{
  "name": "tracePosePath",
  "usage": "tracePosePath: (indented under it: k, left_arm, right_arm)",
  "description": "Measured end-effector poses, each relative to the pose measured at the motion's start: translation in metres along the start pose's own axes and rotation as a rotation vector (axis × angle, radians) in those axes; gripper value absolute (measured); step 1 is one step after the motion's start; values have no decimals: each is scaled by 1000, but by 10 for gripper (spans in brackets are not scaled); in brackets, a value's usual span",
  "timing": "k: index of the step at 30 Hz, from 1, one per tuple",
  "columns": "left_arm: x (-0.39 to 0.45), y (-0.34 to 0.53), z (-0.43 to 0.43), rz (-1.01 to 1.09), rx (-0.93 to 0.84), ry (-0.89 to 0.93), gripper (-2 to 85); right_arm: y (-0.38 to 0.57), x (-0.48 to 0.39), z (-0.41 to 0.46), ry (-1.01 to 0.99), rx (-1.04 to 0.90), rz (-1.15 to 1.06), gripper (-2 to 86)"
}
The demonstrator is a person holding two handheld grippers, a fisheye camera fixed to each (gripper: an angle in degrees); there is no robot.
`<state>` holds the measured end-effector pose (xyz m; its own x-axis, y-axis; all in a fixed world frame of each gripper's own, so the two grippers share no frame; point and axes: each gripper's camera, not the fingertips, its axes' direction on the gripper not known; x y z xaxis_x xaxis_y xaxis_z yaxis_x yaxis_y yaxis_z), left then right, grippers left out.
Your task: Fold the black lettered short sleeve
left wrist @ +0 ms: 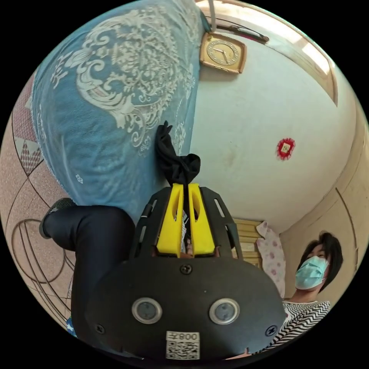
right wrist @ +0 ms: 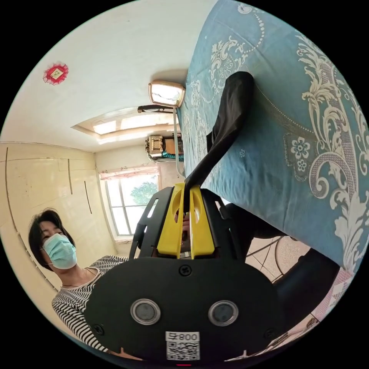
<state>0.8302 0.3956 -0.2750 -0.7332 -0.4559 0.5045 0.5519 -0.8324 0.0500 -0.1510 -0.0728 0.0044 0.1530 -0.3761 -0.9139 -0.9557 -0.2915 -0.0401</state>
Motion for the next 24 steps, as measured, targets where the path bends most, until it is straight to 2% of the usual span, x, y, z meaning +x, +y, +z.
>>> tracePosePath:
  k: [5,11,24]
  left_arm:
    - [72,20,7,195,-81,-40,29]
    - [146,47,23,349,-160,28,28]
    - [281,87,115,511,-425,85,28]
  right_arm:
    - [41,-1,-59,82,16,-90,14]
    - [90,-5,-130,113,56,-216,14]
    - [177,19,-303,150,202,-398,13]
